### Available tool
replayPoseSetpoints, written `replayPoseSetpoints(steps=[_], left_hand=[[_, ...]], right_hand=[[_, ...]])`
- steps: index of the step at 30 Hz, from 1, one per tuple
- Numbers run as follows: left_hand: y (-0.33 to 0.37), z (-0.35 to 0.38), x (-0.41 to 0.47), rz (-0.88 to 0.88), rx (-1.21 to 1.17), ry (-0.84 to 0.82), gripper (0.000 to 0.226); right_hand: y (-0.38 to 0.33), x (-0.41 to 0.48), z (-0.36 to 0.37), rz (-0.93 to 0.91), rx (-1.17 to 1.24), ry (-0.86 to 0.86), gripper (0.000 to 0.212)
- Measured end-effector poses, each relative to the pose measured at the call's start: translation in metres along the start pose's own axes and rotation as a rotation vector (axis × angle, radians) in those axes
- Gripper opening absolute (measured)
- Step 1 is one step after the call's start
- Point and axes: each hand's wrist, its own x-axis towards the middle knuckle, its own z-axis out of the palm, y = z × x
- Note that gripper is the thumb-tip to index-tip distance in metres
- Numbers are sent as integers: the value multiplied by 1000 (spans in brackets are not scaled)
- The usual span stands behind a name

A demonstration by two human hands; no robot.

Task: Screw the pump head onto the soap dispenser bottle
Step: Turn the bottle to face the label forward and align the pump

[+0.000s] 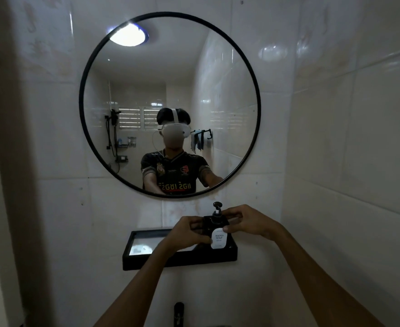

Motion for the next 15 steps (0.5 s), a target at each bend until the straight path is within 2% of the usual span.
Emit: replayPoseSetpoints(steps=[9, 15], left_hand=[[4, 12, -2, -52, 38, 22, 59], [9, 13, -5, -30, 171, -9, 56]], right_hand=[[7, -4, -4, 12, 9, -31, 57], [6, -5, -8, 59, -82, -38, 71]])
